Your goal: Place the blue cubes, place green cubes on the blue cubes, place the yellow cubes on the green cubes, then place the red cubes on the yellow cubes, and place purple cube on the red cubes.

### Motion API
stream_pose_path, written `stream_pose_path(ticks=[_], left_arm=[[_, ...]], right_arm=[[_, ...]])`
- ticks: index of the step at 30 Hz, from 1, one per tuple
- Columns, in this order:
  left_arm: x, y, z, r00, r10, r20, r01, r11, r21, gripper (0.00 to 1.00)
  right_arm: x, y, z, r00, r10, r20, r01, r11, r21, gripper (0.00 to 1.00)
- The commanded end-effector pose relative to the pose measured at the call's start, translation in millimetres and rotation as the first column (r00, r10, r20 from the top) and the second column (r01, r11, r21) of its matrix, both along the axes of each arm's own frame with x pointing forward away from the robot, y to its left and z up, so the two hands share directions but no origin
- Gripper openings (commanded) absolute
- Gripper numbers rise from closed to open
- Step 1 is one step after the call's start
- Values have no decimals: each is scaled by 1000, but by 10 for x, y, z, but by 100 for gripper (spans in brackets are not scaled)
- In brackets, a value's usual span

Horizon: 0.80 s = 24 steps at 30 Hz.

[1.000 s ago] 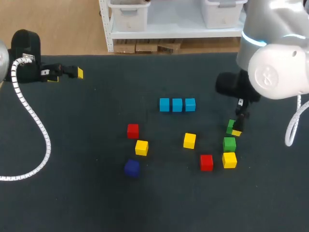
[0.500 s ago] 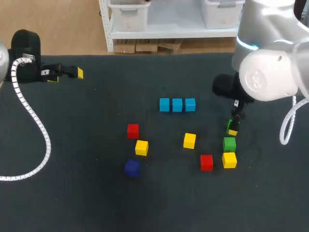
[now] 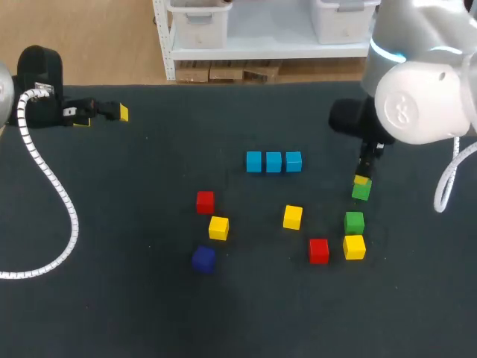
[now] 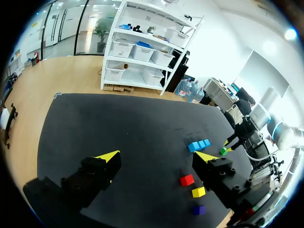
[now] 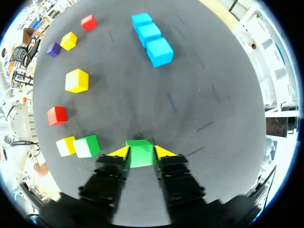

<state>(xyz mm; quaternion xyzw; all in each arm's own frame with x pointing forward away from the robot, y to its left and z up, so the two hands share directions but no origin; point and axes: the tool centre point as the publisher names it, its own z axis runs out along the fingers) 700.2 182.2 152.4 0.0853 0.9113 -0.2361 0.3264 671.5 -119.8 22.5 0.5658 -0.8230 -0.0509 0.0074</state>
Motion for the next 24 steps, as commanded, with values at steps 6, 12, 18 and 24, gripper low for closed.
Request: stream_pose_path(ticks=[6, 12, 18, 24], left_arm=[[-4, 21, -14, 1000, -7, 6, 7, 1000, -9, 100], [-4, 21, -14, 1000, -7, 6, 7, 1000, -9, 100], [-4, 21, -14, 1000, -7, 6, 7, 1000, -9, 100], [-4, 21, -14, 1000, -7, 6, 7, 1000, -9, 100]], right_arm=[[30, 1, 104, 1000, 9, -19, -10, 1000, -20, 29], [-25, -45, 45, 999, -11, -39, 10, 1000, -26, 100], [-94, -25, -39, 998, 15, -62, -17, 999, -29, 100], [-163, -60, -108, 993, 83, -85, -86, 996, -30, 100]])
